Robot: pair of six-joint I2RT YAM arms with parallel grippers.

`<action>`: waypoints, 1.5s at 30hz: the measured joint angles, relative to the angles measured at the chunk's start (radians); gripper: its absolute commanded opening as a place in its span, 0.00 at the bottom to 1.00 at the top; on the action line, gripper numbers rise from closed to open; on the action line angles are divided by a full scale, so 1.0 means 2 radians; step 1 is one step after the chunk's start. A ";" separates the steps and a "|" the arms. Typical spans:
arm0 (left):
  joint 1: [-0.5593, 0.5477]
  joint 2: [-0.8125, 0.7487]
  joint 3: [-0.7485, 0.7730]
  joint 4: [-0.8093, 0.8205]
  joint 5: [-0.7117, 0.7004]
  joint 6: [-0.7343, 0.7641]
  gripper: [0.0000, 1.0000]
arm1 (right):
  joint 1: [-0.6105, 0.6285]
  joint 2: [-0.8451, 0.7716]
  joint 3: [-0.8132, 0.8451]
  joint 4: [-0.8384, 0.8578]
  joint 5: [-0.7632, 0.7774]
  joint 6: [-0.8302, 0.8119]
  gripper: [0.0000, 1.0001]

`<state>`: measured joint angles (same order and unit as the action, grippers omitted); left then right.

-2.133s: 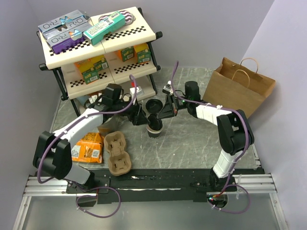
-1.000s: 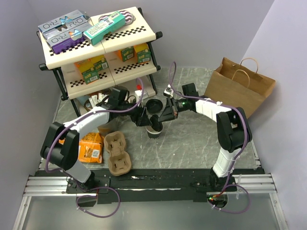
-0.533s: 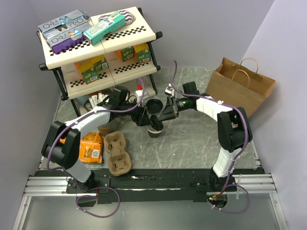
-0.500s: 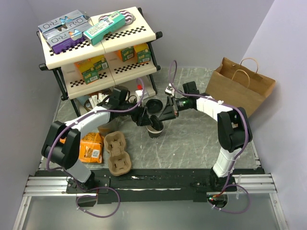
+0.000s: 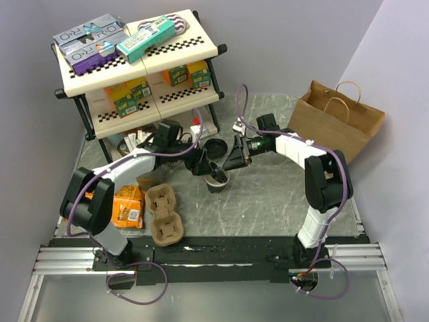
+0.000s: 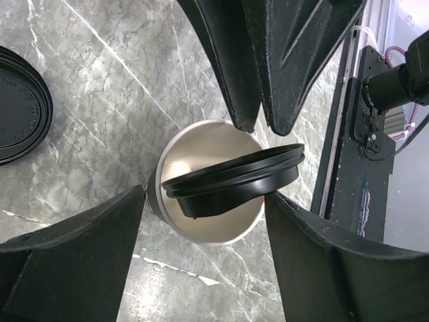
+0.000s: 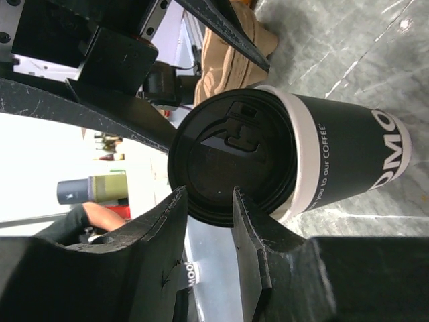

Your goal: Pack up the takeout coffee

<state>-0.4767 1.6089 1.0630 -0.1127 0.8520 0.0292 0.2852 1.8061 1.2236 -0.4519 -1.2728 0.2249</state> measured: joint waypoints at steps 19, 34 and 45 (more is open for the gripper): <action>-0.005 0.023 0.027 0.006 0.001 -0.010 0.77 | 0.000 -0.001 0.011 -0.044 0.048 -0.061 0.50; -0.009 0.038 0.035 0.012 0.008 -0.011 0.77 | -0.009 -0.002 0.020 -0.051 0.066 -0.070 0.83; -0.012 0.046 0.041 0.013 0.011 -0.012 0.77 | -0.027 -0.002 0.003 -0.001 -0.009 -0.029 0.95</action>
<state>-0.4999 1.7008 1.1454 -0.0875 0.8745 0.0059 0.2306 1.8019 1.2301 -0.4534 -1.2907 0.1665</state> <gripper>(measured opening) 0.771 0.981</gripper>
